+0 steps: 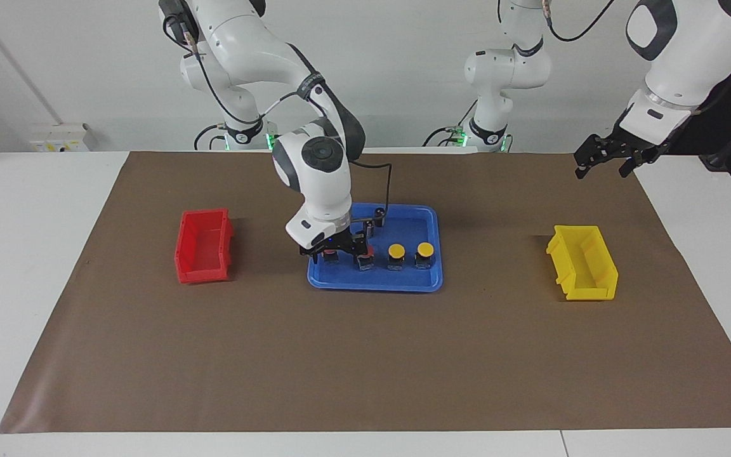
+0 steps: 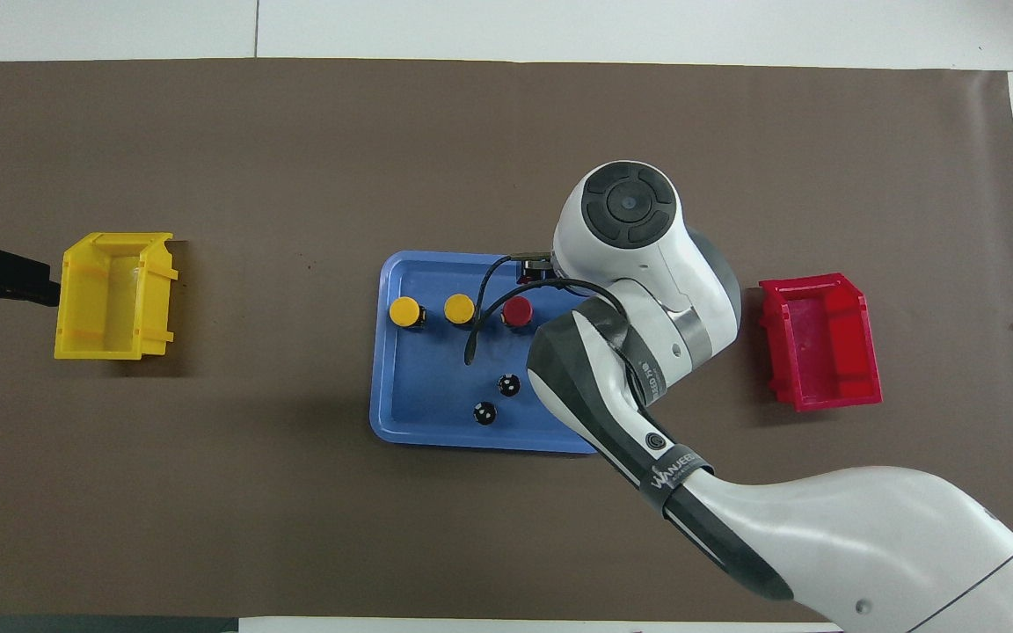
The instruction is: Sort red and yellow buttons by color
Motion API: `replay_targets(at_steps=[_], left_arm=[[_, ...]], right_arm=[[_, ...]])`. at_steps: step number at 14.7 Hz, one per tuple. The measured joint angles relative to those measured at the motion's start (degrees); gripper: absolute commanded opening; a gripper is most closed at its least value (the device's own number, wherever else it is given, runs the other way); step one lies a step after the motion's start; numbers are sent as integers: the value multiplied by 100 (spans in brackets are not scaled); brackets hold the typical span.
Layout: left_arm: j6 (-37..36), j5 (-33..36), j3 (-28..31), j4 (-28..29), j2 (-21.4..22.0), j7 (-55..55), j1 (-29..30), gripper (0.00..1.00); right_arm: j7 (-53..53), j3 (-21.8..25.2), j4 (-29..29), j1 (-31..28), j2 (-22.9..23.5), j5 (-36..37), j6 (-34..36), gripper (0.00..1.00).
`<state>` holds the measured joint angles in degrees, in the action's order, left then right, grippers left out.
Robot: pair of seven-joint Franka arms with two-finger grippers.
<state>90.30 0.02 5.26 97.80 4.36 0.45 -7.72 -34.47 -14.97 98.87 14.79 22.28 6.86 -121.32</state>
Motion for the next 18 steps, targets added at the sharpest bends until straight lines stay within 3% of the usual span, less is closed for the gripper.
replay_targets(at_steps=[3, 7, 13, 16, 18], left_arm=[[0, 0, -26, -1, 0, -1, -2, 100], [19, 0, -166, -6, 0, -11, -109, 100], [65, -3, -217, -7, 0, -55, -169, 100], [392, -15, -227, 77, 3, -304, -193, 100], [853, -39, -243, 348, 13, -608, -343, 100]], right_arm=[[2, -10, 262, 13, -134, 1, 8, 85], [6, -17, 499, 29, -241, 1, -16, 69], [15, -17, 682, 32, -299, 2, -20, 58], [34, -28, 786, 38, -323, 2, -20, 44], [35, -33, 840, 52, -339, 2, -34, 24]])
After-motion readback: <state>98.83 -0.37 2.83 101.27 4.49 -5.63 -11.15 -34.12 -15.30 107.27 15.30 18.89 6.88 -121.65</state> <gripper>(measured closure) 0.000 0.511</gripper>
